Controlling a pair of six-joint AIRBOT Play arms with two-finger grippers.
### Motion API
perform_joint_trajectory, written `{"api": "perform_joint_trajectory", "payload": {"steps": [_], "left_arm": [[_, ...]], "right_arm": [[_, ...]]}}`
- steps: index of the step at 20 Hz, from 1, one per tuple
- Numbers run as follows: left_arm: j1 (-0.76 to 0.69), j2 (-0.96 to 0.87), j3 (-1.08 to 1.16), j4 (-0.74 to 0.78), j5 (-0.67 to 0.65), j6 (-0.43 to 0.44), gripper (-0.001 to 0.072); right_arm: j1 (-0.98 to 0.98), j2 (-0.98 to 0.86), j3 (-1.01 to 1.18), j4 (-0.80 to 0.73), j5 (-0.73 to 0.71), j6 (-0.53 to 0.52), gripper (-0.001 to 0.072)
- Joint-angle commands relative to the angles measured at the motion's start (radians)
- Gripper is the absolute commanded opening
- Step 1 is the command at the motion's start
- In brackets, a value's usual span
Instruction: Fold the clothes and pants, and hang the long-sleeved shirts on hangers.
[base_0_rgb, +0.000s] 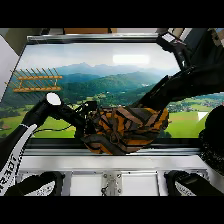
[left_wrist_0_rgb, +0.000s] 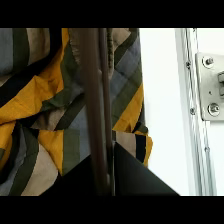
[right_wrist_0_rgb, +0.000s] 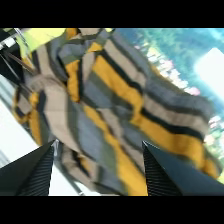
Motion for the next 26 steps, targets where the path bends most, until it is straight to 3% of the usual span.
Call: {"api": "perform_joint_trajectory", "payload": {"steps": [1, 4, 6, 8, 11, 18, 26], "left_arm": [[0.000, -0.001, 0.000, 0.000, -0.004, 0.000, 0.0010], [0.000, -0.001, 0.000, 0.000, -0.005, 0.000, 0.0010], [0.000, -0.001, 0.000, 0.000, -0.005, 0.000, 0.0010], [0.000, -0.001, 0.000, 0.000, -0.006, 0.000, 0.0010], [0.000, -0.001, 0.000, 0.000, -0.012, 0.000, 0.0010], [0.000, -0.001, 0.000, 0.000, -0.012, 0.000, 0.0010], [0.000, -0.001, 0.000, 0.000, -0.012, 0.000, 0.0010]], "right_arm": [[-0.246, 0.041, -0.083, 0.243, 0.031, -0.302, 0.0593], [-0.518, 0.097, -0.277, 0.479, 0.071, -0.541, 0.0593], [-0.641, 0.108, -0.400, 0.491, 0.071, -0.725, 0.0593], [-0.708, 0.107, -0.498, 0.505, 0.074, -0.790, 0.0593], [-0.728, 0.103, -0.623, 0.614, 0.124, -1.039, 0.0593], [-0.690, 0.013, -0.718, 0.679, 0.127, -1.123, 0.0593], [-0.518, -0.089, -0.718, 0.709, 0.125, -1.135, 0.0593]]}}
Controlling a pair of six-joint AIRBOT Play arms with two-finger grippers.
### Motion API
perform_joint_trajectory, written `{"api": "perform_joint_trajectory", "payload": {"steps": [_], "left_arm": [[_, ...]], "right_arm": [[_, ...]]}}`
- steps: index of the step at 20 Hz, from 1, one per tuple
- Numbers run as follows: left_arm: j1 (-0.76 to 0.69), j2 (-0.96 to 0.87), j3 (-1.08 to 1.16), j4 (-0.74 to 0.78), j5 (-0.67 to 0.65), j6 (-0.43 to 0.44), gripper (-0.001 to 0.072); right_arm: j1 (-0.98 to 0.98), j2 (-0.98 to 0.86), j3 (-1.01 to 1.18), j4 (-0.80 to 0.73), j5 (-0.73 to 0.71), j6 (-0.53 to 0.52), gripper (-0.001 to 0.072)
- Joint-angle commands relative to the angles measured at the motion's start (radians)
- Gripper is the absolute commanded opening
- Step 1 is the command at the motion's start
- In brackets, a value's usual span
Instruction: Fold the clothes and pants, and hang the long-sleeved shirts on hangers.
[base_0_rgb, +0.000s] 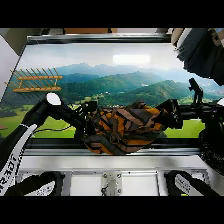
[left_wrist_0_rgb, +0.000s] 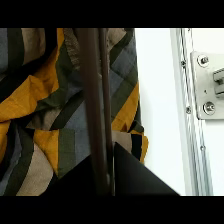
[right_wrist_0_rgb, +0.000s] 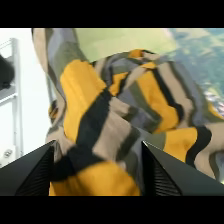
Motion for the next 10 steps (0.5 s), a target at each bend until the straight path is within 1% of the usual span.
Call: {"api": "perform_joint_trajectory", "payload": {"steps": [1, 10], "left_arm": [[0.000, -0.001, 0.000, 0.000, 0.000, 0.000, 0.0010], [0.000, -0.001, 0.000, 0.000, 0.000, 0.000, 0.0010]], "right_arm": [[0.061, -0.031, -0.002, 0.007, 0.001, -0.011, 0.0593], [0.082, -0.032, -0.002, -0.008, -0.007, -0.010, 0.0593]]}}
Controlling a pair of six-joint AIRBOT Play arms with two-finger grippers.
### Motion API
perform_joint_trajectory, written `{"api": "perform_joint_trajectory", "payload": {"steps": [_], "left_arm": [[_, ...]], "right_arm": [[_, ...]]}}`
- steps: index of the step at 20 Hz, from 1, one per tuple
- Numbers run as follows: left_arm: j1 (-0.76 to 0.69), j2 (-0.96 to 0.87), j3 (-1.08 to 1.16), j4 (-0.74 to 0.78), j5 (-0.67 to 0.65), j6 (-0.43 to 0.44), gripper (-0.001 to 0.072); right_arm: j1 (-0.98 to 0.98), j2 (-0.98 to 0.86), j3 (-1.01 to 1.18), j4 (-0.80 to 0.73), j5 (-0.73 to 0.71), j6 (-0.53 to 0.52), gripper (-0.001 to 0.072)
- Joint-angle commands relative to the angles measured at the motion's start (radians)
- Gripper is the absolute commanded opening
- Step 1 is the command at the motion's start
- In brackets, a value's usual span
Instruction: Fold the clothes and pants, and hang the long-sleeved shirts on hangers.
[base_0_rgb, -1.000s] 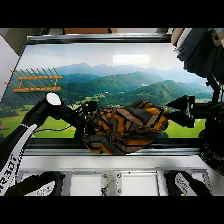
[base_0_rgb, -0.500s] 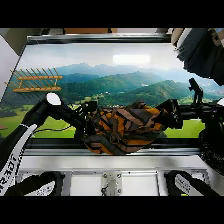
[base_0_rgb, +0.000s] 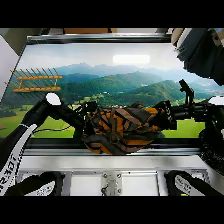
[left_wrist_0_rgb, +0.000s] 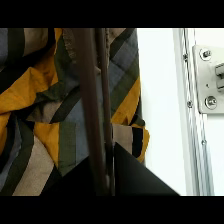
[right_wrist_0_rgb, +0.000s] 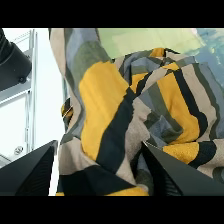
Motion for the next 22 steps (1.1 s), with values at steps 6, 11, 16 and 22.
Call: {"api": "perform_joint_trajectory", "payload": {"steps": [6, 11, 16, 22], "left_arm": [[-0.001, 0.000, 0.001, -0.008, 0.002, 0.001, 0.0010], [-0.001, 0.000, 0.001, -0.008, 0.002, 0.001, 0.0010], [-0.001, 0.000, 0.001, -0.008, 0.002, 0.001, 0.0010], [0.002, 0.000, 0.001, -0.006, 0.003, 0.001, 0.0010]], "right_arm": [[0.005, -0.001, -0.001, -0.007, 0.001, 0.001, 0.0593], [0.005, -0.001, -0.001, -0.007, 0.000, 0.000, 0.0588], [0.005, -0.001, -0.001, -0.007, 0.001, -0.022, 0.0011], [0.005, -0.001, -0.001, -0.006, 0.001, -0.037, 0.0011]]}}
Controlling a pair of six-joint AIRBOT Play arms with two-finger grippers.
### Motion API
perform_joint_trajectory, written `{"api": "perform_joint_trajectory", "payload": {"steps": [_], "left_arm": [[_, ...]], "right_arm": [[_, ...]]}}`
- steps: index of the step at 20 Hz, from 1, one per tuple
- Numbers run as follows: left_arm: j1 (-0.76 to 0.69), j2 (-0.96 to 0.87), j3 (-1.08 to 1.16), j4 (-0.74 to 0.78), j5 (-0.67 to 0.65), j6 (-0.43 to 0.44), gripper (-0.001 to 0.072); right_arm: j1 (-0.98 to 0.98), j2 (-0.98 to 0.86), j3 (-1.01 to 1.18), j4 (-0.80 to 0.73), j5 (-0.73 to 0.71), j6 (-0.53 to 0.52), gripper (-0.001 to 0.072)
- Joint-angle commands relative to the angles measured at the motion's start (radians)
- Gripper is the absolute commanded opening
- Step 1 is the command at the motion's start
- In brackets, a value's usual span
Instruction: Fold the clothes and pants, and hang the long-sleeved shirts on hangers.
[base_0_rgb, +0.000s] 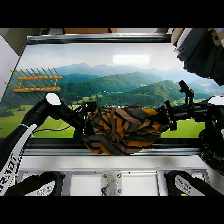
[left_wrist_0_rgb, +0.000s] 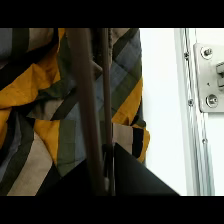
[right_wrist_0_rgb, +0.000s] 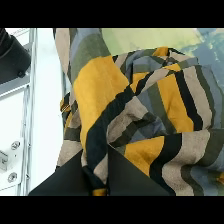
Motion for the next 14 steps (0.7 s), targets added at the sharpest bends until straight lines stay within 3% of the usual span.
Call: {"api": "perform_joint_trajectory", "payload": {"steps": [1, 2, 3, 4, 5, 9, 14], "left_arm": [[0.006, 0.000, 0.002, -0.001, 0.002, 0.000, 0.0011], [0.013, 0.001, 0.002, 0.000, 0.003, -0.014, 0.0013], [0.023, 0.000, 0.002, -0.001, 0.003, -0.040, 0.0179], [0.037, 0.001, 0.002, -0.002, 0.011, -0.101, 0.0455], [0.052, 0.001, 0.002, -0.002, 0.026, -0.181, 0.0506], [0.139, 0.008, 0.003, -0.004, 0.038, -0.358, 0.0506], [0.270, 0.138, 0.003, -0.004, 0.135, -0.415, 0.0506]], "right_arm": [[0.001, 0.000, 0.000, 0.001, 0.000, -0.007, 0.0011], [0.001, 0.000, 0.000, 0.000, 0.000, -0.007, 0.0010], [0.001, 0.000, 0.000, 0.000, 0.000, -0.008, 0.0010], [0.001, 0.000, 0.000, 0.000, 0.000, -0.012, 0.0009], [0.001, 0.000, 0.000, 0.000, 0.000, -0.021, 0.0009], [0.001, 0.000, 0.000, 0.000, 0.000, -0.021, 0.0008], [0.001, 0.000, 0.000, 0.000, 0.000, -0.021, 0.0007]]}}
